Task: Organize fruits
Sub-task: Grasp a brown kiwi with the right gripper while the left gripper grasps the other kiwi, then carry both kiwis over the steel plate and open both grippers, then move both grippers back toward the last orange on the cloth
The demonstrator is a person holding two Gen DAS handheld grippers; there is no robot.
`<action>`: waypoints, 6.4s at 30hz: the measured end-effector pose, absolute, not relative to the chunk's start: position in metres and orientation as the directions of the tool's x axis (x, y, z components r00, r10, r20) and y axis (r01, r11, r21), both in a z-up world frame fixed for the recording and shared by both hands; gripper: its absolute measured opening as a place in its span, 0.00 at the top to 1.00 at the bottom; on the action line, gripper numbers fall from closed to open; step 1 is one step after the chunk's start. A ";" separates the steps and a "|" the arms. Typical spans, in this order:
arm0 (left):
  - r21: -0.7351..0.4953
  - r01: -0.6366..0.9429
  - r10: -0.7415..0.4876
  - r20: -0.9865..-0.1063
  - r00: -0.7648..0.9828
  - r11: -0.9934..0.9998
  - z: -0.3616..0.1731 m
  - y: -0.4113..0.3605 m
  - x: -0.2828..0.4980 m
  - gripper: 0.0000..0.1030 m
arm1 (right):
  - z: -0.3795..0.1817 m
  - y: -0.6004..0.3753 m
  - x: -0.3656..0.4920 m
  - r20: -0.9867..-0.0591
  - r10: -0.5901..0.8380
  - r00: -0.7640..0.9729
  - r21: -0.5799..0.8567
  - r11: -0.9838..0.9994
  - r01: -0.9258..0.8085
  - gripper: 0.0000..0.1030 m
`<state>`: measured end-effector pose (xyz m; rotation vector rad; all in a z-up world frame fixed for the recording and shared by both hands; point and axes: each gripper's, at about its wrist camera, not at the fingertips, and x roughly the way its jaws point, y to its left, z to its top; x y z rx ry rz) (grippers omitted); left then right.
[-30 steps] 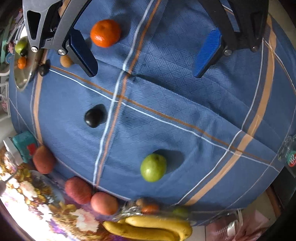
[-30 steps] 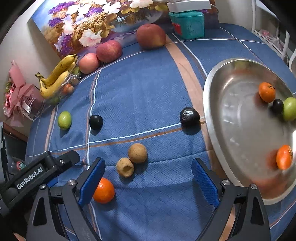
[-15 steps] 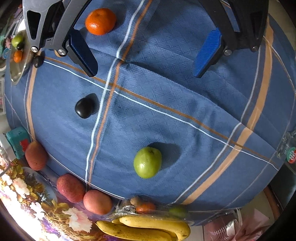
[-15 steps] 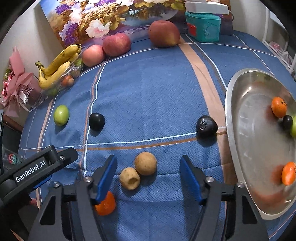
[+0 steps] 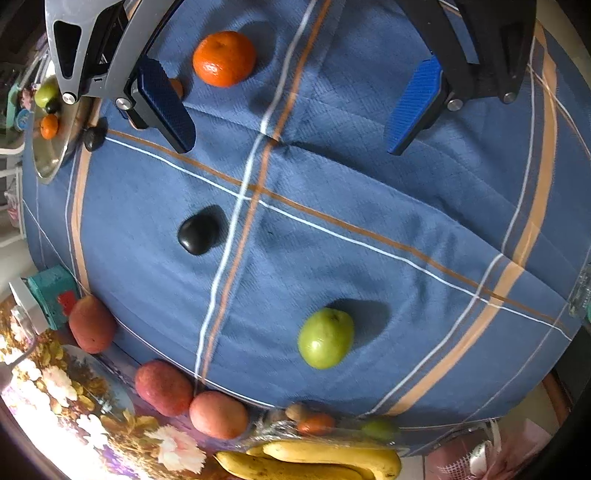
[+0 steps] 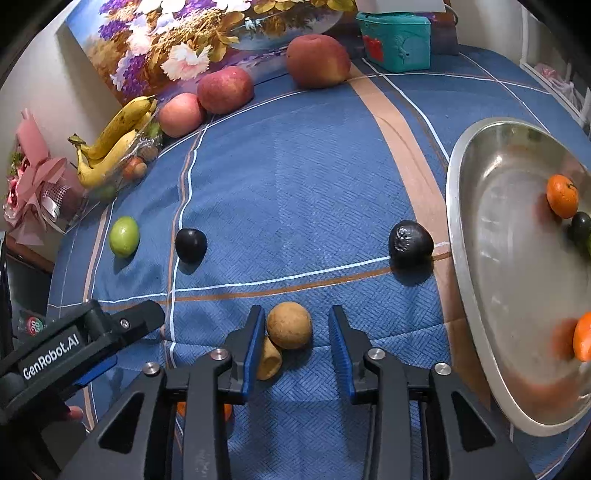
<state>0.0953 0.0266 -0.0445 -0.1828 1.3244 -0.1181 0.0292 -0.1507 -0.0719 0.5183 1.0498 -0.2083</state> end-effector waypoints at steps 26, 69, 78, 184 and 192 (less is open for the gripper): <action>-0.261 0.301 -0.321 -0.932 0.168 0.917 -0.039 -0.069 0.071 0.21 | -0.066 -0.190 -0.012 -0.915 0.045 0.401 0.287 0.771 0.569 0.74; -0.348 0.359 -0.438 -0.874 0.210 0.866 -0.007 -0.059 0.085 0.78 | -0.043 -0.192 -0.017 -0.873 0.080 0.481 0.372 0.746 0.552 0.74; -0.359 0.346 -0.445 -0.871 0.210 0.867 -0.007 -0.059 0.086 0.78 | -0.038 -0.191 -0.016 -0.872 0.066 0.485 0.362 0.754 0.548 0.74; -0.138 0.207 -0.202 -0.923 0.327 0.969 -0.026 -0.061 0.070 0.00 | -0.034 -0.248 -0.035 -0.894 -0.239 0.379 0.066 0.767 0.639 0.05; -0.100 0.208 -0.170 -0.919 0.355 0.973 -0.021 -0.051 0.063 0.00 | -0.029 -0.239 -0.033 -0.875 -0.278 0.396 0.026 0.791 0.612 0.04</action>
